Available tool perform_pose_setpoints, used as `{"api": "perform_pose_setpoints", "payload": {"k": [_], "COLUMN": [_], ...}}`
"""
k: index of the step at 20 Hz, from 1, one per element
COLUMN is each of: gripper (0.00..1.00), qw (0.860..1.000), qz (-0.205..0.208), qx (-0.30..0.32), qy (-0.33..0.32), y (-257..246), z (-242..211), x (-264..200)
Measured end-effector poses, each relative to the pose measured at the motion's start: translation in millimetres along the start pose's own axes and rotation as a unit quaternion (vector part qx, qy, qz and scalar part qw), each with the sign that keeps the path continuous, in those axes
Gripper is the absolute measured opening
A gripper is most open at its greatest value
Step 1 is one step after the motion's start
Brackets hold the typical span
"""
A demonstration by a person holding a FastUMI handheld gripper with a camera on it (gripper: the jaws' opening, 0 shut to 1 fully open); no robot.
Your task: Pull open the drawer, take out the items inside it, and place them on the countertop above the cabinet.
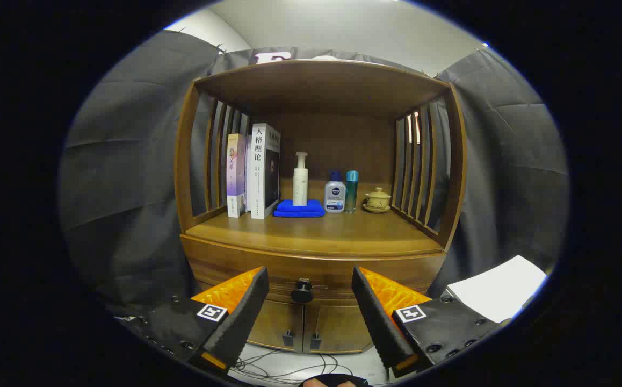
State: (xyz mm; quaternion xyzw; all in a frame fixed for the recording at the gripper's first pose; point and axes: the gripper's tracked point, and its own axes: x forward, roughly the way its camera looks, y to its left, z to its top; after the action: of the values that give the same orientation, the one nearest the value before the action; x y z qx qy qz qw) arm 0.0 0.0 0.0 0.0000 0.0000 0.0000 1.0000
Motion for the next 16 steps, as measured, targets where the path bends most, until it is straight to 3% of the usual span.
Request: {"api": "perform_pose_setpoints", "payload": {"k": [16], "gripper": [0.98], "qw": [0.996], "qz": [-0.026], "qx": [0.019], "qy": [-0.085], "y": [-22.6], "z": [59.2], "x": [-36.0]}}
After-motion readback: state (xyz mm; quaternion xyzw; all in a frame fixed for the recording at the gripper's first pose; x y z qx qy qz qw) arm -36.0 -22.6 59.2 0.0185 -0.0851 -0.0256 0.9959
